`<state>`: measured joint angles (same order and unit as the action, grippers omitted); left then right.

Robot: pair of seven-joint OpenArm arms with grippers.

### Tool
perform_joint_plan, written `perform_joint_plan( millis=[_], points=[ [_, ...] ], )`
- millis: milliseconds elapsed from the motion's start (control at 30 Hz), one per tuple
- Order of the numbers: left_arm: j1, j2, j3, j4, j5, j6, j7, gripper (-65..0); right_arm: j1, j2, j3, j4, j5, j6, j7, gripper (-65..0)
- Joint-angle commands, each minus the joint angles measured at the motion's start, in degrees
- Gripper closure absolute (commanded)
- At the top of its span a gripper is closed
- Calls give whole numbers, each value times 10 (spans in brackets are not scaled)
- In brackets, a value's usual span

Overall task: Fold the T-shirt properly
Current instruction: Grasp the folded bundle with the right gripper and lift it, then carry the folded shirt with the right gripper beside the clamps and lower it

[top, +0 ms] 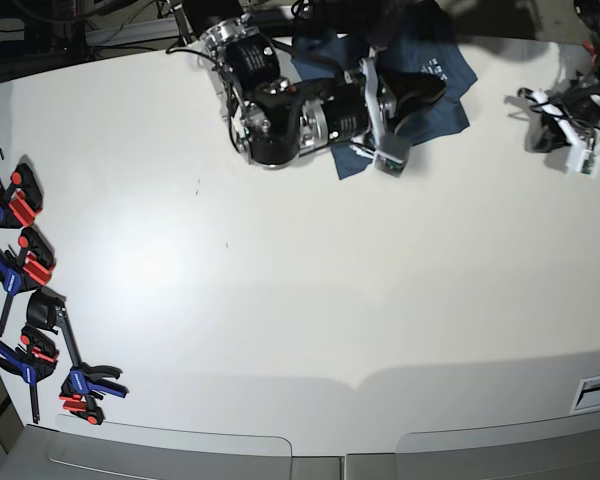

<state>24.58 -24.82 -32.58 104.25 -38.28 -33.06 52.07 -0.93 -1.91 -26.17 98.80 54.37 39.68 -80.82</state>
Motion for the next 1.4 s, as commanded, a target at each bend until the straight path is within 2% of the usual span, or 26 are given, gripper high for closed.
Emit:
perform_joint_plan(
  millis=[0,100,267,433,567,767,967,1100,1233,1267,1367],
  points=[
    [-1,-9,-12,9,-8,-1,-14,-1,5,-3,-1,10,-10,3,8,0],
    [-1,-9,-20,9,-9,-1,-16,-1,4,-1,-3,2,-67,3,12,0],
    [-1,-7,-19,9,-36,-1,-16,-1,4,-1,-30,-35,-73,3,17,0],
    [-1,-7,-19,9,-40,-1,-16,-1,4,5,-96,-87,-97,3,29,0],
    [-1,-7,-19,9,-40,-1,-16,-1,4,10,-132,-120,-181,3,70,0],
    [-1,-7,-19,9,-40,-1,-16,-1,4,10,-118,-167,-338,3,191,0],
    [-1,-7,-19,9,-40,-1,-16,-1,5,10,-38,-202,-409,3,243,0],
    [-1,-7,-19,9,-40,-1,-16,-1,6,10,54,-204,-409,3,250,0],
    [-1,-7,-19,9,-40,-1,-16,-1,12,10,164,-204,-407,3,280,0],
    [-1,-7,-19,9,-40,-1,-16,-1,14,10,191,-204,-407,-1,288,0],
    [-1,-7,-19,9,-40,-1,-16,-1,23,10,272,-204,-407,-41,295,0]
  ],
)
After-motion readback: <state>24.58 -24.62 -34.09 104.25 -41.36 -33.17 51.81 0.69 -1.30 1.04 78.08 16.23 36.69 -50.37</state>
